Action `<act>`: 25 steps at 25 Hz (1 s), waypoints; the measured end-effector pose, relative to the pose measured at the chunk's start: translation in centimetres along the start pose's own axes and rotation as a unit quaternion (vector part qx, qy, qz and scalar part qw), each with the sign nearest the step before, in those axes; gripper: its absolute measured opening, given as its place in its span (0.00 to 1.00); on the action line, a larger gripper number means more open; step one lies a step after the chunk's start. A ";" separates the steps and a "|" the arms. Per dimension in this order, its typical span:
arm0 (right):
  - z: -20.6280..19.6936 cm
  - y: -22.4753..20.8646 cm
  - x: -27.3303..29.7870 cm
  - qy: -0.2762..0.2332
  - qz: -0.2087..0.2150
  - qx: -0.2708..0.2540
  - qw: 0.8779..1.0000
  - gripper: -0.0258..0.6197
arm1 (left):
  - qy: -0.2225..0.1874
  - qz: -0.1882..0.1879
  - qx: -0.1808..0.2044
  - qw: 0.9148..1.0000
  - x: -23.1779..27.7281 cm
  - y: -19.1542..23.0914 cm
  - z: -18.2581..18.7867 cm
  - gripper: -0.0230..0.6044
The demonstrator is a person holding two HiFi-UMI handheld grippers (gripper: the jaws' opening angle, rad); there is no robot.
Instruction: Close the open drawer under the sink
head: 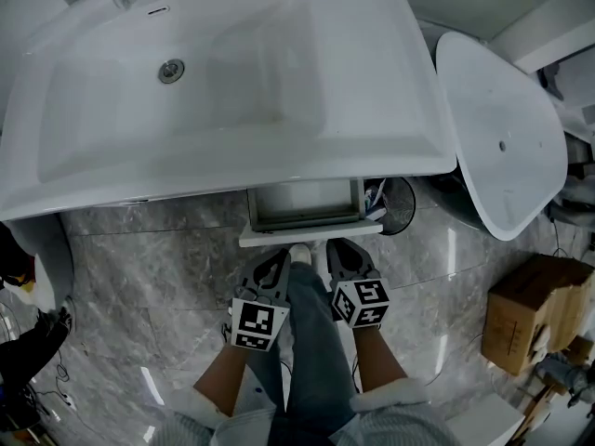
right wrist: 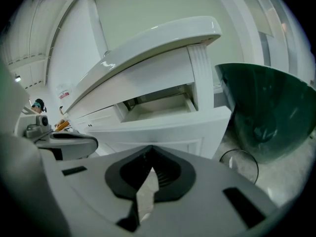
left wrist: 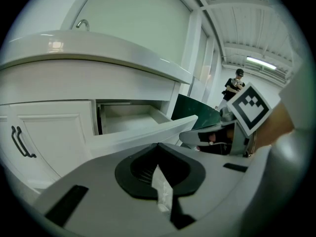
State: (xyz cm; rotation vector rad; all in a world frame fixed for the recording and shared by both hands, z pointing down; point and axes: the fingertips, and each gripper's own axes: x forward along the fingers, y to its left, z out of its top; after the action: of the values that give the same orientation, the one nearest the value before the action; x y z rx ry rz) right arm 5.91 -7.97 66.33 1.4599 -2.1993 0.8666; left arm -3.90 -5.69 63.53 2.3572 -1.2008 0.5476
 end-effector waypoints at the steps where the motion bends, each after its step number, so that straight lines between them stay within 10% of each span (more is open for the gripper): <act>1: -0.1 0.0 0.2 0.000 0.001 0.000 1.000 0.05 | 0.004 -0.002 0.003 1.000 0.2 0.0 -0.3 0.06; 25: 0.4 -0.1 0.7 -0.021 -0.012 0.006 1.000 0.05 | 0.012 0.014 -0.015 1.000 2.1 1.5 -0.6 0.06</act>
State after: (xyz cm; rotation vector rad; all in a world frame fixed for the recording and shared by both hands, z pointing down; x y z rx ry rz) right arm 5.70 -8.79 66.49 1.5195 -2.2054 0.8506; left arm -4.09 -7.53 65.42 2.3060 -1.2252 0.5622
